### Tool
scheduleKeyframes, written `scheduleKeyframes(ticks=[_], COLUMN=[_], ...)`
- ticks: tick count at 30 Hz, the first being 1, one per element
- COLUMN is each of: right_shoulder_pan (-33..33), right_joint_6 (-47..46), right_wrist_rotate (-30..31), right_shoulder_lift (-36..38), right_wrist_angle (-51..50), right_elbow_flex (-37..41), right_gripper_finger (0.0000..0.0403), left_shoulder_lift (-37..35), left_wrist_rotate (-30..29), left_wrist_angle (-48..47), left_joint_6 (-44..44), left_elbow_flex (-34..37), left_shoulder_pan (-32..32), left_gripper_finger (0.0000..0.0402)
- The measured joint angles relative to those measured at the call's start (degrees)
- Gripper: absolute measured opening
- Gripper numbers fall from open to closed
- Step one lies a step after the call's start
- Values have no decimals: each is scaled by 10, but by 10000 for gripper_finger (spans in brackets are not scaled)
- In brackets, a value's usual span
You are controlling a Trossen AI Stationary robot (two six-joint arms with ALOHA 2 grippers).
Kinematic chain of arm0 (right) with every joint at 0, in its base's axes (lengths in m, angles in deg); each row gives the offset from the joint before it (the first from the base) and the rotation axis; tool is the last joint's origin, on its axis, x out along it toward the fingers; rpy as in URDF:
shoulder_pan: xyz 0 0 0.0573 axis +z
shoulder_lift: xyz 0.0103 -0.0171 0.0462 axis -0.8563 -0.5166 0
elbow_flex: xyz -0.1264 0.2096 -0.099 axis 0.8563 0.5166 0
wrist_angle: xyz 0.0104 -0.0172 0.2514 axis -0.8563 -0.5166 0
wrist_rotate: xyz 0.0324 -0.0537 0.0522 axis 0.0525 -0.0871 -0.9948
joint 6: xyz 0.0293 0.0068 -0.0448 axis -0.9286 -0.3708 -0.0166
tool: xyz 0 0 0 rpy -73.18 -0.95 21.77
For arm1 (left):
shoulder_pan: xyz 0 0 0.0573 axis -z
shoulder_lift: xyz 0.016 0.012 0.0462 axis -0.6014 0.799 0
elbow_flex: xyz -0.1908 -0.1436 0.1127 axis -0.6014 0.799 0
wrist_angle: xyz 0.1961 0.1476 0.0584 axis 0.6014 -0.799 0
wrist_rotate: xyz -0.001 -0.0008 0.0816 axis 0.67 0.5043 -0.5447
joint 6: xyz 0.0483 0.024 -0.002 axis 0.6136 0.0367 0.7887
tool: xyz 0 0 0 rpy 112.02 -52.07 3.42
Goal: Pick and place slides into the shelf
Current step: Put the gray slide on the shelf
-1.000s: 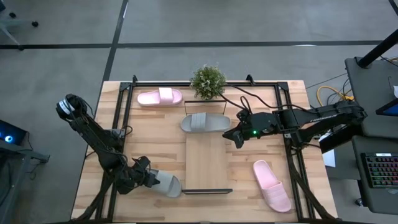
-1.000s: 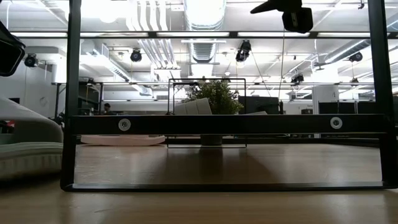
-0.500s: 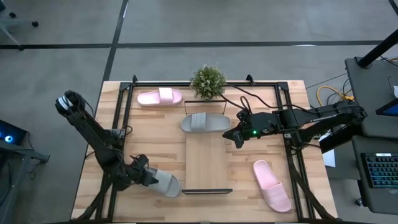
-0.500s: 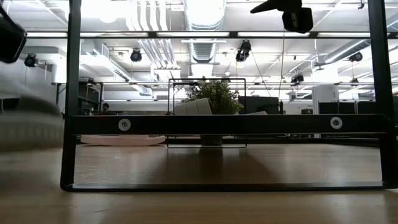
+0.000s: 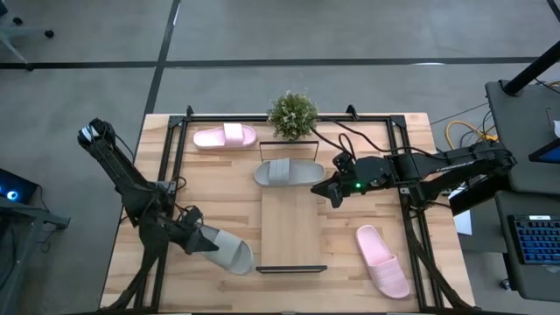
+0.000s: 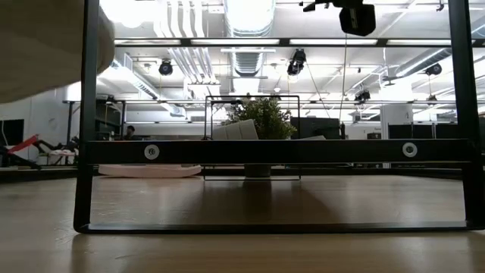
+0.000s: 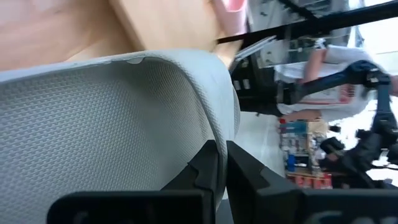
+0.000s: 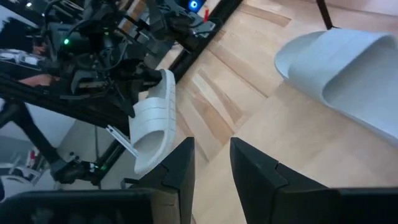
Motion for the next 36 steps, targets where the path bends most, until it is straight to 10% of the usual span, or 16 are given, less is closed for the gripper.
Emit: scheduleKeyframes(ticks=[18,36], right_shoulder_pan=[0,0], right_joint_6=[-41,-80], right_wrist_rotate=[-5,-24], right_shoulder_lift=[0,-12], right_wrist_angle=[31,113], right_elbow_flex=[0,0], right_gripper_finger=[93,98], left_shoulder_lift=[-44,108], left_wrist_rotate=[218,470], left_wrist_angle=[-80,-225], left_joint_6=[184,468], left_elbow_flex=[-80,-341], left_shoulder_pan=[-134,-297], left_gripper_finger=[0,0])
